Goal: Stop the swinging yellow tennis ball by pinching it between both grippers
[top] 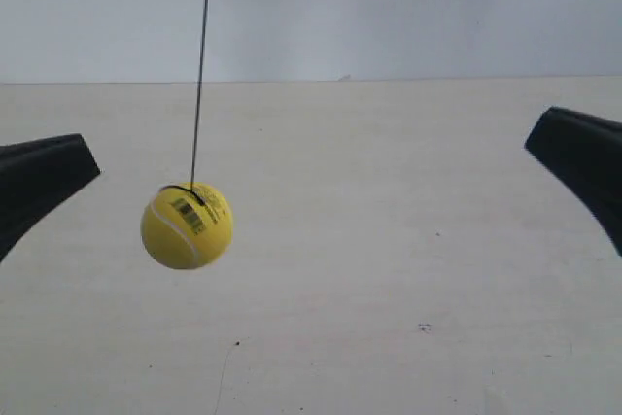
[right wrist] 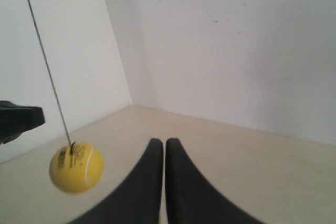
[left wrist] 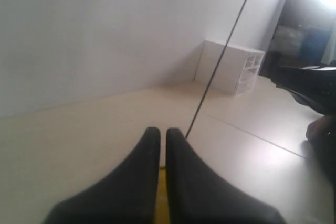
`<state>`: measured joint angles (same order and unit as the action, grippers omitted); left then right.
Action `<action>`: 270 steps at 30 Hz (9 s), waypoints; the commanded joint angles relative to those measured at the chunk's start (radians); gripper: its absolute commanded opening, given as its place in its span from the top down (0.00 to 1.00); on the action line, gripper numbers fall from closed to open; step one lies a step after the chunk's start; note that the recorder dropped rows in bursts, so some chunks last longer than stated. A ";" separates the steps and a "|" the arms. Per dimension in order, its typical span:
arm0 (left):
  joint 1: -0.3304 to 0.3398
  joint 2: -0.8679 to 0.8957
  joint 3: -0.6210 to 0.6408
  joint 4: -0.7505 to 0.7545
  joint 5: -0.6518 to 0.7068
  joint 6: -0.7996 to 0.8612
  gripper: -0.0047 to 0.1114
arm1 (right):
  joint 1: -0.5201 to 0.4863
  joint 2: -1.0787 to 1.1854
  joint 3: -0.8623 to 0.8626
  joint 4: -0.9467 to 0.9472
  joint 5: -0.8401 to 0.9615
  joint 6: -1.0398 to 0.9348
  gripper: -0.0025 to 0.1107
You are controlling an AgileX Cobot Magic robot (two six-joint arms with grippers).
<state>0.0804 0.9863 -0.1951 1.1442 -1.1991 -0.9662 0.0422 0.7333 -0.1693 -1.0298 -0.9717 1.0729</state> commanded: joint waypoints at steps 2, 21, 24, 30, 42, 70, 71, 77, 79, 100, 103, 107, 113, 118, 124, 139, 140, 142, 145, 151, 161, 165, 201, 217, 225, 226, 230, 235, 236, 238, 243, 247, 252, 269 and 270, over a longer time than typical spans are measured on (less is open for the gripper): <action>-0.046 0.143 -0.004 0.019 -0.011 0.139 0.92 | -0.001 0.189 -0.010 -0.045 -0.160 -0.150 0.98; -0.388 0.442 -0.084 -0.231 0.082 0.430 0.92 | 0.261 0.465 -0.084 0.035 -0.023 -0.411 0.98; -0.423 0.479 -0.093 -0.255 0.082 0.459 0.92 | 0.261 0.465 -0.084 0.033 -0.023 -0.411 0.98; -0.452 0.516 -0.101 -0.397 0.065 0.537 0.92 | 0.261 0.465 -0.084 0.031 0.001 -0.418 0.98; -0.452 0.522 -0.109 -0.376 0.043 0.538 0.92 | 0.261 0.465 -0.084 0.029 0.007 -0.424 0.98; -0.453 0.627 -0.109 -0.289 -0.022 0.541 0.92 | 0.285 0.465 -0.084 -0.028 -0.056 -0.389 0.98; -0.453 0.627 -0.116 -0.289 -0.022 0.542 0.92 | 0.307 0.465 -0.084 -0.021 -0.048 -0.399 0.98; -0.453 0.627 -0.164 -0.288 -0.022 0.514 0.92 | 0.386 0.465 -0.084 0.106 0.079 -0.503 0.98; -0.453 0.627 -0.166 -0.288 -0.022 0.514 0.92 | 0.386 0.465 -0.084 0.111 0.079 -0.507 0.98; -0.453 0.627 -0.165 -0.197 -0.022 0.488 0.92 | 0.386 0.465 -0.084 0.079 0.057 -0.482 0.98; -0.453 0.627 -0.165 -0.182 -0.022 0.488 0.92 | 0.386 0.465 -0.084 0.078 0.057 -0.477 0.98; -0.453 0.627 -0.165 -0.179 -0.022 0.488 0.92 | 0.386 0.465 -0.084 0.078 0.057 -0.477 0.98; -0.453 0.627 -0.165 -0.179 -0.022 0.488 0.92 | 0.386 0.465 -0.084 0.075 0.057 -0.476 0.98; -0.453 0.627 -0.165 -0.179 -0.022 0.488 0.92 | 0.386 0.465 -0.084 0.075 0.057 -0.469 0.98; -0.453 0.627 -0.165 -0.179 -0.022 0.488 0.92 | 0.386 0.465 -0.084 0.075 0.057 -0.469 0.98; -0.565 0.627 -0.166 -0.318 -0.022 0.556 0.92 | 0.386 0.465 -0.084 0.074 0.063 -0.469 0.98; -0.565 0.627 -0.166 -0.318 -0.022 0.556 0.92 | 0.386 0.465 -0.084 0.074 0.063 -0.469 0.98; -0.565 0.627 -0.166 -0.318 -0.022 0.556 0.92 | 0.386 0.465 -0.084 0.074 0.063 -0.469 0.98; -0.566 0.627 -0.166 -0.318 -0.022 0.560 0.92 | 0.386 0.465 -0.084 0.074 0.063 -0.469 0.98; -0.566 0.627 -0.166 -0.318 -0.022 0.560 0.92 | 0.386 0.465 -0.084 0.074 0.063 -0.469 0.98; -0.566 0.627 -0.166 -0.312 -0.022 0.560 0.92 | 0.386 0.465 -0.084 0.074 0.063 -0.471 0.98; -0.566 0.627 -0.166 -0.307 -0.022 0.560 0.92 | 0.386 0.465 -0.084 0.074 0.065 -0.473 0.98; -0.566 0.625 -0.166 -0.356 0.056 0.583 0.92 | 0.386 0.465 -0.084 0.208 0.192 -0.551 0.98; -0.570 0.627 -0.166 -0.241 0.001 0.517 0.92 | 0.386 0.465 -0.084 0.123 0.147 -0.460 0.98; -0.570 0.627 -0.166 -0.243 -0.005 0.514 0.92 | 0.386 0.465 -0.084 0.058 0.101 -0.418 0.98; -0.570 0.627 -0.166 -0.243 -0.005 0.514 0.92 | 0.386 0.465 -0.084 0.058 0.101 -0.418 0.98; -0.570 0.627 -0.166 -0.243 -0.005 0.514 0.92 | 0.386 0.465 -0.084 0.058 0.101 -0.418 0.98; -0.570 0.627 -0.166 -0.243 -0.005 0.514 0.92 | 0.386 0.465 -0.084 0.058 0.101 -0.418 0.98; -0.570 0.627 -0.166 -0.243 -0.005 0.514 0.92 | 0.386 0.465 -0.084 0.058 0.101 -0.418 0.98; -0.570 0.627 -0.166 -0.243 -0.003 0.514 0.92 | 0.386 0.465 -0.084 0.058 0.103 -0.418 0.98; -0.570 0.627 -0.166 -0.243 -0.003 0.514 0.92 | 0.386 0.465 -0.084 0.058 0.103 -0.418 0.98; -0.570 0.627 -0.166 -0.243 -0.003 0.514 0.92 | 0.386 0.465 -0.084 0.058 0.105 -0.420 0.98; -0.568 0.625 -0.166 -0.247 0.007 0.518 0.92 | 0.386 0.460 -0.084 0.088 0.128 -0.439 0.98; -0.568 0.623 -0.166 -0.575 0.088 0.556 0.92 | 0.386 0.142 -0.084 0.183 0.504 -0.416 0.98; -0.568 0.620 -0.166 -0.594 0.108 0.556 0.92 | 0.386 0.126 -0.084 0.188 0.528 -0.413 0.98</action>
<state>-0.4836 1.6102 -0.3579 0.6294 -1.1369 -0.4177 0.4276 0.9048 -0.2473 -0.8787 -0.5103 0.6557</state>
